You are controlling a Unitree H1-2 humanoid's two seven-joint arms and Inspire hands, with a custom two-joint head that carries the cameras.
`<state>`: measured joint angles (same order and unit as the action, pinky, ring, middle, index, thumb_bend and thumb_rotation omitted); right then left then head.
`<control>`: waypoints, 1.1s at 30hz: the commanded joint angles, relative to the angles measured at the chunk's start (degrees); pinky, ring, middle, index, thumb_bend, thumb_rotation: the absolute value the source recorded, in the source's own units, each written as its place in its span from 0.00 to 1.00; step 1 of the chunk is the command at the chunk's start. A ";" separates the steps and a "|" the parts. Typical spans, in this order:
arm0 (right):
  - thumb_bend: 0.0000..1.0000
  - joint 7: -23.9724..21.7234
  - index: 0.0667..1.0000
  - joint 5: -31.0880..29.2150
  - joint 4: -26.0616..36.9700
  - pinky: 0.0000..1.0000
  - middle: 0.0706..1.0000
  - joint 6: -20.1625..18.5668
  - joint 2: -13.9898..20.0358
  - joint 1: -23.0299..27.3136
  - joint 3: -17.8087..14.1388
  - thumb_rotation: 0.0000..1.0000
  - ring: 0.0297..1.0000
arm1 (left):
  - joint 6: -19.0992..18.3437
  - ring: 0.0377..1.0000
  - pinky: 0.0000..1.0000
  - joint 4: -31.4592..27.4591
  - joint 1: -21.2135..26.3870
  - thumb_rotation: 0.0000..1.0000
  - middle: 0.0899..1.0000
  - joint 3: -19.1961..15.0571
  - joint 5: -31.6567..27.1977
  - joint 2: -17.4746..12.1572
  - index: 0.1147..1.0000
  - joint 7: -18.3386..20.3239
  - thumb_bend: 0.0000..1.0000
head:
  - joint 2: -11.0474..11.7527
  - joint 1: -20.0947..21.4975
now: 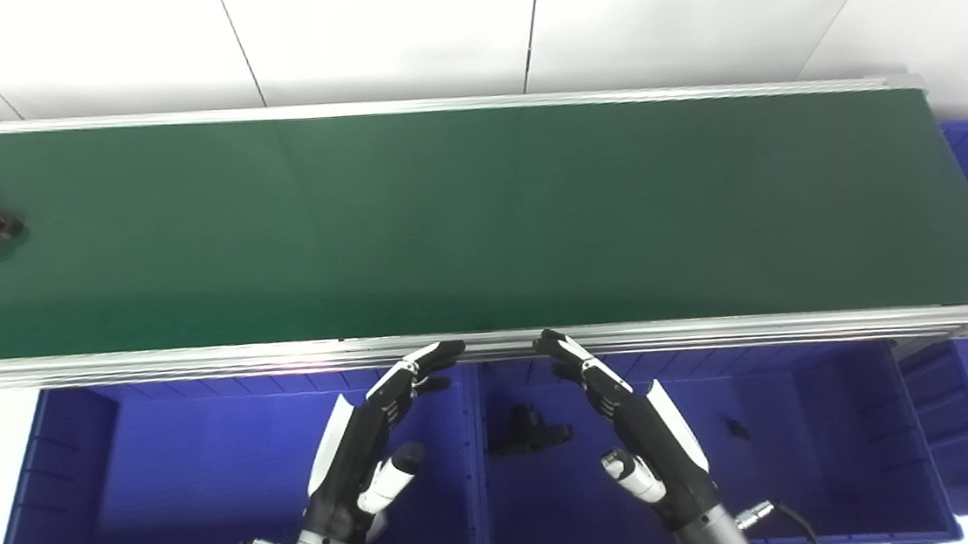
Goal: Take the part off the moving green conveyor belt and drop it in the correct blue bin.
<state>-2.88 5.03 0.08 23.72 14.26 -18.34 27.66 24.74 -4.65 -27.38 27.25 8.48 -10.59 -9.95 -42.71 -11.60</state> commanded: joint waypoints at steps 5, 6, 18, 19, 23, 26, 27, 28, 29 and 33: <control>0.91 -0.80 0.87 -0.85 1.18 0.90 0.94 3.17 -0.75 -0.18 -0.76 1.00 0.94 | 2.18 0.88 0.84 -0.75 0.79 1.00 0.87 1.49 0.22 -1.28 0.80 -2.66 0.79 | -0.04 0.12; 0.91 -0.75 0.87 -0.63 1.16 0.90 0.94 3.18 -0.73 -0.15 -0.82 1.00 0.94 | 2.18 0.88 0.84 -0.65 0.92 1.00 0.87 1.66 0.16 -1.40 0.80 -2.82 0.79 | -0.04 0.12; 0.90 -0.96 0.87 -0.17 0.79 0.88 0.93 3.18 -0.84 0.12 -0.77 1.00 0.93 | 2.18 0.86 0.80 -0.10 1.37 1.00 0.85 2.24 -1.17 -2.01 0.78 -3.28 0.81 | 0.52 0.19; 0.90 -1.07 0.87 -0.48 0.79 0.88 0.93 3.18 -0.98 0.03 -0.84 1.00 0.93 | 2.18 0.86 0.80 -0.10 1.38 1.00 0.85 2.37 -0.90 -2.04 0.78 -3.56 0.80 | 0.42 0.20; 0.91 -1.34 0.87 -0.91 0.69 0.89 0.93 3.19 -1.24 -0.21 -0.99 1.00 0.93 | 2.19 0.85 0.81 -0.25 1.52 1.00 0.84 2.81 -0.28 -2.33 0.78 -4.10 0.80 | 0.42 0.27; 0.90 -1.31 0.87 -0.81 0.60 0.89 0.93 3.19 -1.40 -0.33 -1.02 1.00 0.93 | 2.19 0.85 0.80 -0.15 1.63 1.00 0.84 2.88 -0.87 -2.66 0.78 -3.64 0.80 | 0.46 0.28; 0.90 -1.33 0.87 -0.79 0.59 0.89 0.93 3.19 -1.43 -0.33 -1.03 1.00 0.93 | 2.19 0.85 0.80 0.07 1.76 1.00 0.84 2.93 -1.16 -2.72 0.78 -3.54 0.80 | 0.53 0.26; 0.89 -1.42 0.87 -0.85 0.61 0.89 0.93 3.19 -1.44 -0.33 -1.02 1.00 0.93 | 2.19 0.85 0.80 0.10 1.73 1.00 0.84 2.85 -1.55 -2.66 0.78 -3.25 0.80 | 0.53 0.26; 0.89 -1.52 0.87 -0.95 0.56 0.89 0.93 3.19 -1.46 -0.33 -1.02 1.00 0.93 | 2.18 0.85 0.80 0.07 1.62 1.00 0.84 2.77 -1.56 -2.68 0.78 -3.11 0.80 | 0.59 0.21; 0.89 -1.30 0.87 -0.66 0.41 0.88 0.93 3.19 -1.58 -0.32 -1.03 1.00 0.93 | 2.19 0.84 0.79 -0.08 1.51 1.00 0.83 2.83 -1.25 -2.60 0.78 -3.60 0.80 | 0.60 0.22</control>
<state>-4.38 5.01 -0.38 23.72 13.19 -18.62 26.79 24.74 -3.92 -25.80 30.15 6.82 -12.98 -12.91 -42.10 -11.43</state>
